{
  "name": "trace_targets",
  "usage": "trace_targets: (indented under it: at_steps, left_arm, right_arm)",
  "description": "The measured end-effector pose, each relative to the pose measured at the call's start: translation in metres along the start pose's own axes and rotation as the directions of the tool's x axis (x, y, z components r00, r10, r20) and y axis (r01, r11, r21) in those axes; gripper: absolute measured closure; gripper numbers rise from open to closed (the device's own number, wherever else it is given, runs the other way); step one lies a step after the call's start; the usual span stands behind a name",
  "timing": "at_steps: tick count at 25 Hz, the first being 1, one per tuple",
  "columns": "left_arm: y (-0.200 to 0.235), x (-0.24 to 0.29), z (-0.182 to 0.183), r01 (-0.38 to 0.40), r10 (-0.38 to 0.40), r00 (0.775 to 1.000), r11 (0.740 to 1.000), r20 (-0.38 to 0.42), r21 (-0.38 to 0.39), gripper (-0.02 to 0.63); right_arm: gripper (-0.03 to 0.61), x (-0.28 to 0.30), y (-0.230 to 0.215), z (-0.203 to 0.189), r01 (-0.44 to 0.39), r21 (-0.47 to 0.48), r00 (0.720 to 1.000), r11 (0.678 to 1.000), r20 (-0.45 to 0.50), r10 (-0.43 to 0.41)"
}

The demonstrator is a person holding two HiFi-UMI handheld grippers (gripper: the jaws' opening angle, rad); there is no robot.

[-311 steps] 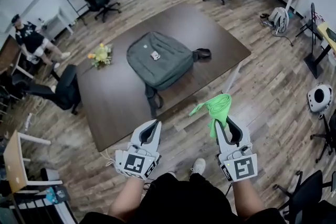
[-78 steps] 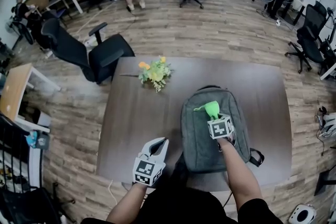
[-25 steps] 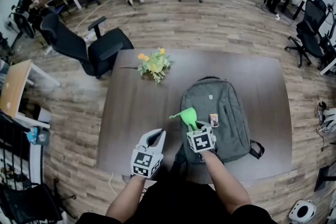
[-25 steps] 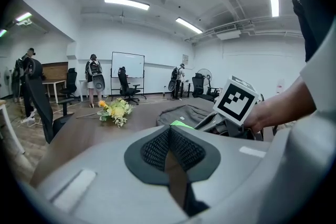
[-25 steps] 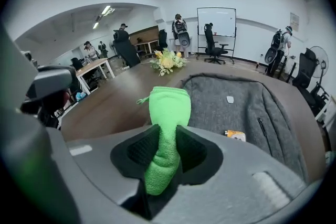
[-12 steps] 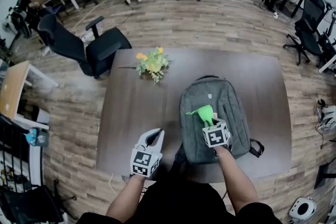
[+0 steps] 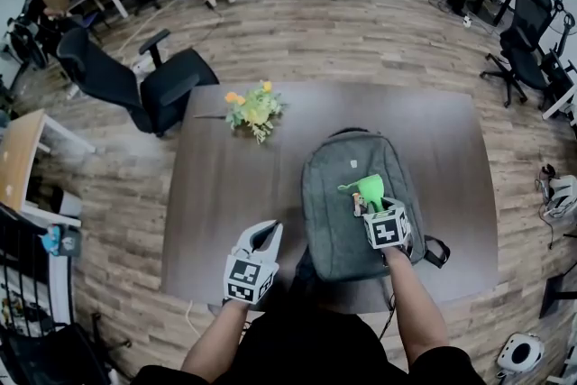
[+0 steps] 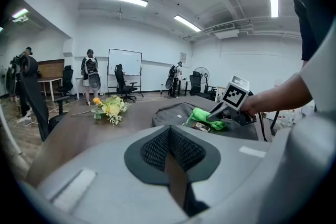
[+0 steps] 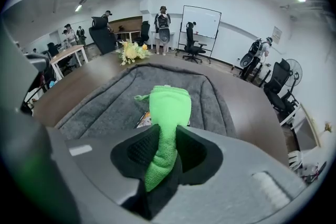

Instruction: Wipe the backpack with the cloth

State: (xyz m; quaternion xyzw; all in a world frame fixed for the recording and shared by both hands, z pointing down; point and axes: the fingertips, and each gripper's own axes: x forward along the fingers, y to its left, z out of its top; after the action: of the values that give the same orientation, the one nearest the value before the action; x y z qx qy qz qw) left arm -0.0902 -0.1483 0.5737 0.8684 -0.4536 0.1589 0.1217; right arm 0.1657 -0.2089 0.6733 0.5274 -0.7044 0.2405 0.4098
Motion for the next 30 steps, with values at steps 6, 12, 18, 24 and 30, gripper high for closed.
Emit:
trace_targets:
  at_steps: [6, 12, 18, 24, 30]
  left_arm:
    - [-0.004, 0.003, -0.005, 0.021, -0.021, 1.0, 1.0, -0.01, -0.004, 0.595]
    - [-0.009, 0.002, -0.005, 0.028, -0.028, 1.0, 1.0, -0.009, -0.001, 0.595]
    - [-0.011, 0.003, -0.004, 0.03, -0.03, 0.999, 1.0, -0.019, 0.004, 0.595]
    - [-0.019, 0.005, -0.007, 0.058, -0.058, 0.998, 0.998, -0.021, 0.012, 0.595]
    - [-0.026, 0.01, -0.001, 0.071, -0.07, 0.997, 0.997, -0.013, 0.005, 0.595]
  right_arm:
    - [0.474, -0.007, -0.008, 0.013, 0.043, -0.047, 0.998, 0.998, 0.05, -0.041]
    - [0.474, -0.015, -0.028, 0.012, 0.065, -0.007, 0.997, 0.998, 0.049, -0.064]
    - [0.474, -0.015, -0.067, 0.001, 0.143, -0.003, 0.99, 0.99, 0.022, -0.142]
    - [0.474, -0.024, -0.088, -0.009, 0.19, -0.001, 0.982, 0.982, 0.016, -0.19]
    - [0.474, -0.036, -0.084, -0.001, 0.203, -0.027, 0.977, 0.979, 0.066, -0.201]
